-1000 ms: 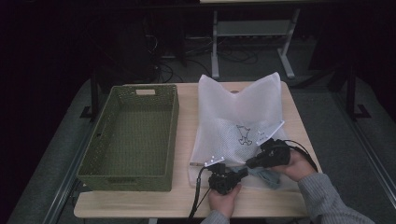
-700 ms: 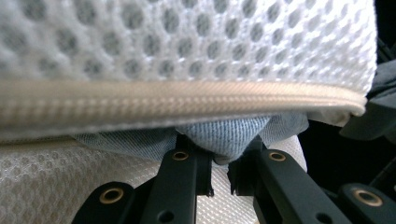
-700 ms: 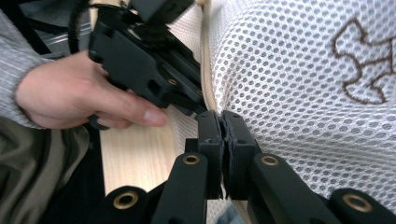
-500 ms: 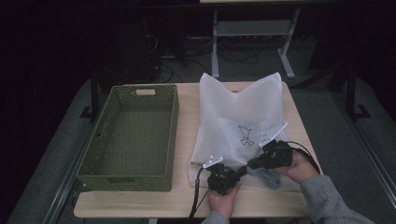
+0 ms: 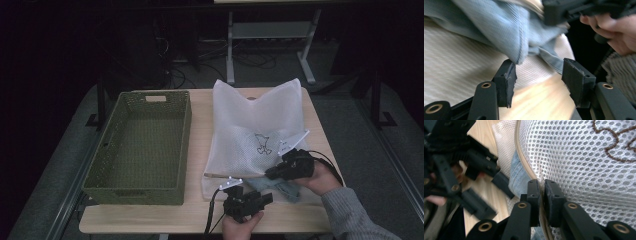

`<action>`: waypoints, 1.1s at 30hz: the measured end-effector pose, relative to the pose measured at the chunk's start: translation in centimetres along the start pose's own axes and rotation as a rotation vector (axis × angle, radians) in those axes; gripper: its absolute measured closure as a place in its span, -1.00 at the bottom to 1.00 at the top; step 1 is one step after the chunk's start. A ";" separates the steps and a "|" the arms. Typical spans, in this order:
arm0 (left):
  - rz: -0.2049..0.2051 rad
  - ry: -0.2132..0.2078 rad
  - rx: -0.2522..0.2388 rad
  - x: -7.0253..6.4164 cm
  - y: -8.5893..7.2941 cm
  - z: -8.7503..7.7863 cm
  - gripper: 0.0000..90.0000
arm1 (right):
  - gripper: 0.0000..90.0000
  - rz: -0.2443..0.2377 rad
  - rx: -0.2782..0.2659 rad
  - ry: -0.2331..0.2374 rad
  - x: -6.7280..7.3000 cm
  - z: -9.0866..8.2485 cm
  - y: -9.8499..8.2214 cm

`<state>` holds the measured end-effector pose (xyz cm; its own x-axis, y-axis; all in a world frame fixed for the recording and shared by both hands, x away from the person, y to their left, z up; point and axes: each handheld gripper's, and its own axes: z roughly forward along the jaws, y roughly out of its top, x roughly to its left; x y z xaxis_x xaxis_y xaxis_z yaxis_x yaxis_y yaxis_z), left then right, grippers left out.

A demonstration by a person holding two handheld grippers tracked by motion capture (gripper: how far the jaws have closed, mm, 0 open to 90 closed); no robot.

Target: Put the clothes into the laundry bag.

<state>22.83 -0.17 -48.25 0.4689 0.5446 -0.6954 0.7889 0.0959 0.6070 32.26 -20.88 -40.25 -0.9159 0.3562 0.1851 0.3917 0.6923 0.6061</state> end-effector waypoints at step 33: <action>-0.026 -0.016 0.053 0.3 1.5 5.9 0.59 | 0.38 0.019 -0.040 -0.086 1.7 -5.5 -8.5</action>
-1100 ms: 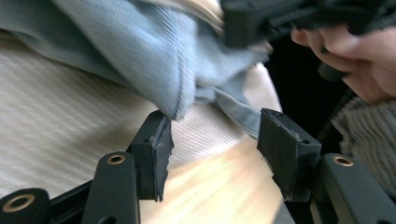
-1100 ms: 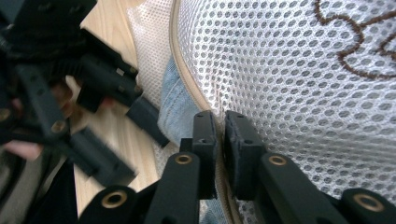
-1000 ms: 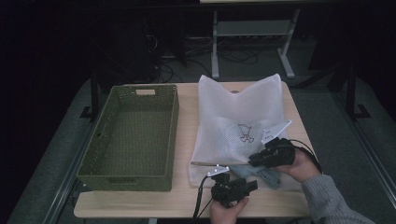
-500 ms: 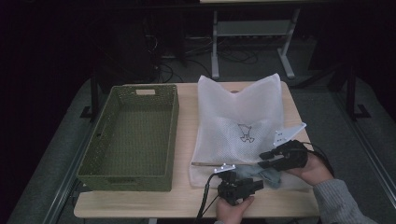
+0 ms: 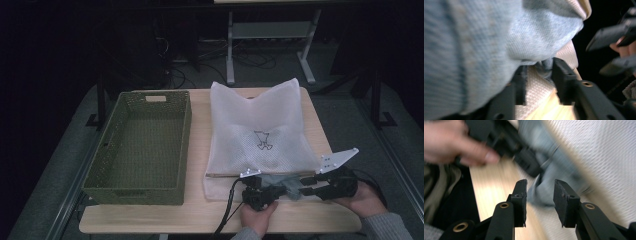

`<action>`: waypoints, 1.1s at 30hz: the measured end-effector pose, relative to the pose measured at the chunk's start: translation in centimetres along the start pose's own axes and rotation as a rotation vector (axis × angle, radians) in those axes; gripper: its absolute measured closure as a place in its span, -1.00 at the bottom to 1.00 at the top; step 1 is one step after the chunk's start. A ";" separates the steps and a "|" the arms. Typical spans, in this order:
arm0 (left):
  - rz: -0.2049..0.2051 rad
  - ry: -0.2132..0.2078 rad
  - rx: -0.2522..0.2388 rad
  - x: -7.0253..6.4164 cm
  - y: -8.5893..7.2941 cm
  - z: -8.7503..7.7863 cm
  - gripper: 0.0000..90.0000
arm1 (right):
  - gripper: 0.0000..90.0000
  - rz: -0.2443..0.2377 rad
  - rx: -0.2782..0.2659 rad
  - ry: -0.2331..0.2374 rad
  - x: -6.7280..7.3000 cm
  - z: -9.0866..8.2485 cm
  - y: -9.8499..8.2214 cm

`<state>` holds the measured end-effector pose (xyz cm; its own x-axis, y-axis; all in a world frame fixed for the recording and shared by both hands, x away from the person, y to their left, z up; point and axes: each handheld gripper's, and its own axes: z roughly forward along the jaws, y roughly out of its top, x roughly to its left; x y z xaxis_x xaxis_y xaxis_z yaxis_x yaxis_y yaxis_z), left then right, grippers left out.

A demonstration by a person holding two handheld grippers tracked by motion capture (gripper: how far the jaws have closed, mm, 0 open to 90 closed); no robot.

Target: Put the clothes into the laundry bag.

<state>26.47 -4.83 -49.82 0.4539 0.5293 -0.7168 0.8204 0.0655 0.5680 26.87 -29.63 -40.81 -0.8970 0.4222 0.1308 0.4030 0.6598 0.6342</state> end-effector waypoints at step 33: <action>0.041 0.031 -0.055 -0.6 -1.1 -3.4 0.28 | 0.18 -0.090 -0.012 -0.144 -1.6 1.5 5.1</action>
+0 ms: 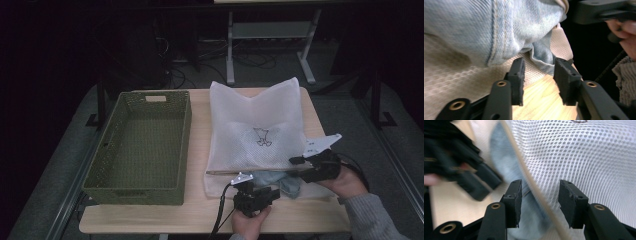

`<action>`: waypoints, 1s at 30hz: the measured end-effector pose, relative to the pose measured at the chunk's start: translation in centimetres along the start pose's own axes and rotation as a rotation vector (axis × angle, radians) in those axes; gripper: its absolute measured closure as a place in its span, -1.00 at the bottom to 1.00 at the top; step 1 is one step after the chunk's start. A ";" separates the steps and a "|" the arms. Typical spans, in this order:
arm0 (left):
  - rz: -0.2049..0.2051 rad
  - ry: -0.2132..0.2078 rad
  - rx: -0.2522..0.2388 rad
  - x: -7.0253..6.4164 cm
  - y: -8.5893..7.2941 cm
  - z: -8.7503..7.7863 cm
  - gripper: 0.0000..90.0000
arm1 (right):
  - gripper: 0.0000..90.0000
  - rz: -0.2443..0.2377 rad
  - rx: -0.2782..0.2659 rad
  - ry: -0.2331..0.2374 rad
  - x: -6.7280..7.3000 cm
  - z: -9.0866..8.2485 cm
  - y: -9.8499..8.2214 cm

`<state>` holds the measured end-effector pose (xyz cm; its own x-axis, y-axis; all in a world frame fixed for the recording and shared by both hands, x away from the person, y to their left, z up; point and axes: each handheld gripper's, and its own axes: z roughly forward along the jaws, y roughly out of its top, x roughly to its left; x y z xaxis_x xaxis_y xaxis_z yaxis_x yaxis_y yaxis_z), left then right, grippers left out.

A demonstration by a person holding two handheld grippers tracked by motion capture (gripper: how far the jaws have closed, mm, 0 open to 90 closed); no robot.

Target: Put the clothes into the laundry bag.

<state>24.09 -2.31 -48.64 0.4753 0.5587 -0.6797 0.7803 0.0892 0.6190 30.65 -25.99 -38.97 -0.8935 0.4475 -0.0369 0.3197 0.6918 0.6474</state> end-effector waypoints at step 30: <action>-0.063 0.000 -0.015 1.2 0.5 1.1 0.16 | 0.57 0.017 -0.001 0.147 2.5 -0.6 -2.8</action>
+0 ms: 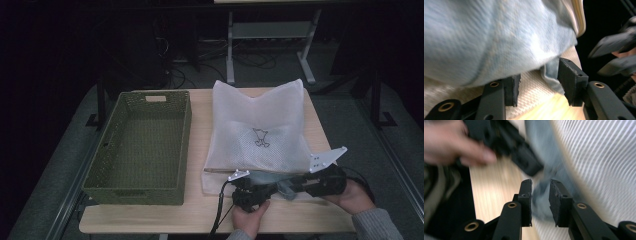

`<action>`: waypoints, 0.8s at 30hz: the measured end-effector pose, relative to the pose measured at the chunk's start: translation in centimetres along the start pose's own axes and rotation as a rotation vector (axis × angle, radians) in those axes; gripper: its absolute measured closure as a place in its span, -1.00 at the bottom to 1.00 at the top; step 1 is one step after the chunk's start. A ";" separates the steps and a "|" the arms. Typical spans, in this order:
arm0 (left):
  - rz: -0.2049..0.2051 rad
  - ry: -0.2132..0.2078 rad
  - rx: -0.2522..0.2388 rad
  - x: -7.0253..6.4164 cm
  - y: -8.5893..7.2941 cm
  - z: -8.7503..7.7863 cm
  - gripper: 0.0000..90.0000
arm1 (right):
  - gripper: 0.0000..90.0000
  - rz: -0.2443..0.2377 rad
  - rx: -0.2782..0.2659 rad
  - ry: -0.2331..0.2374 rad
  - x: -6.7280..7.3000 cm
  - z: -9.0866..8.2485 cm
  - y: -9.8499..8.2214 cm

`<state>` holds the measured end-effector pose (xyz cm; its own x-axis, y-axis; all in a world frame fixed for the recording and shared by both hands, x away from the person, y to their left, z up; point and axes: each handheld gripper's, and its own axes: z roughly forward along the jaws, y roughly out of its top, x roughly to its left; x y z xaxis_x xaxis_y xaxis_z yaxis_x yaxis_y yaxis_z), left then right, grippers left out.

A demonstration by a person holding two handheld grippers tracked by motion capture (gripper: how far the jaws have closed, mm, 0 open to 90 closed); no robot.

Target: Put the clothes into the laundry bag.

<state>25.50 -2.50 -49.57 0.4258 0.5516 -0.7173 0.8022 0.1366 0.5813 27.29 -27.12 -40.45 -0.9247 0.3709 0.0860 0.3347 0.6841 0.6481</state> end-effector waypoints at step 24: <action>-0.019 0.002 -0.053 -0.5 1.4 2.4 0.93 | 1.00 -0.044 0.174 -0.010 0.7 2.5 -4.7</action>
<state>27.40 -4.56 -49.26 0.4098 0.5503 -0.7275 0.7868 0.1902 0.5872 25.51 -28.47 -45.32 -0.9375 0.3441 0.0527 0.3215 0.7978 0.5100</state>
